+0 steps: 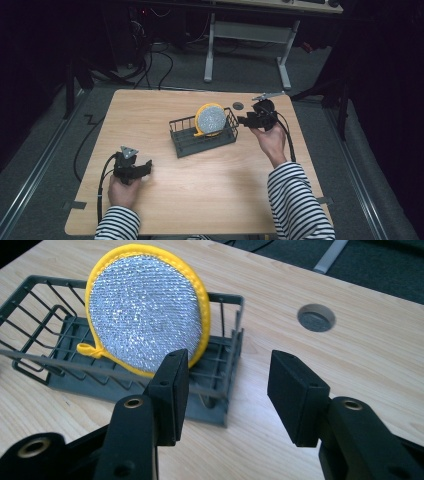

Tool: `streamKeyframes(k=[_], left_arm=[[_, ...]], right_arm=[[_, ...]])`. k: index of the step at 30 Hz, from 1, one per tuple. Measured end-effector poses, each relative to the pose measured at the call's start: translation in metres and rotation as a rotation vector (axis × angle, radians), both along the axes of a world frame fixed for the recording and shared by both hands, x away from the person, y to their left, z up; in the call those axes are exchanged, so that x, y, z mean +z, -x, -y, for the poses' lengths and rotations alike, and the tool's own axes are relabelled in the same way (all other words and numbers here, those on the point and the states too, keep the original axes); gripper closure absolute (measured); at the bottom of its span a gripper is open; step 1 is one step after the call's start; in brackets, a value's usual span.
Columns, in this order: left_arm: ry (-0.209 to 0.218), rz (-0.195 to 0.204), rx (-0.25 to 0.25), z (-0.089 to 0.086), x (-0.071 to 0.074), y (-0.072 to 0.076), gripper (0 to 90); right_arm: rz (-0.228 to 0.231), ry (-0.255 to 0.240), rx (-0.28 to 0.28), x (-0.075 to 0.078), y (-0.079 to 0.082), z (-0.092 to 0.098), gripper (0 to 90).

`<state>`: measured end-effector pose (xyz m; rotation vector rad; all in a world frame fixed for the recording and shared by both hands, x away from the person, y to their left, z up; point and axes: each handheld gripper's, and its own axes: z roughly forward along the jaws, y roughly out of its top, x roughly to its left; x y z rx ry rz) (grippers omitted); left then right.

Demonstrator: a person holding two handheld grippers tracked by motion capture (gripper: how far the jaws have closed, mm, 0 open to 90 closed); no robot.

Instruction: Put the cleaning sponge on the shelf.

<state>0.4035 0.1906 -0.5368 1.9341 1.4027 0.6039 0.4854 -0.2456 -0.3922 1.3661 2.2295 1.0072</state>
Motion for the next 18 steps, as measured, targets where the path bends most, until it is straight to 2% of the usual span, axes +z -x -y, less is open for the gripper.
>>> streamKeyframes(k=[10, 18], left_arm=[[0.000, 0.001, 0.000, 0.000, 0.000, 0.000, 26.4], [0.000, 0.001, 0.000, 0.000, 0.000, 0.000, 26.4]], right_arm=[[0.037, -0.044, -0.049, 0.012, 0.034, 0.045, 50.4], [0.048, -0.064, -0.069, 0.012, 0.060, 0.069, 49.6]])
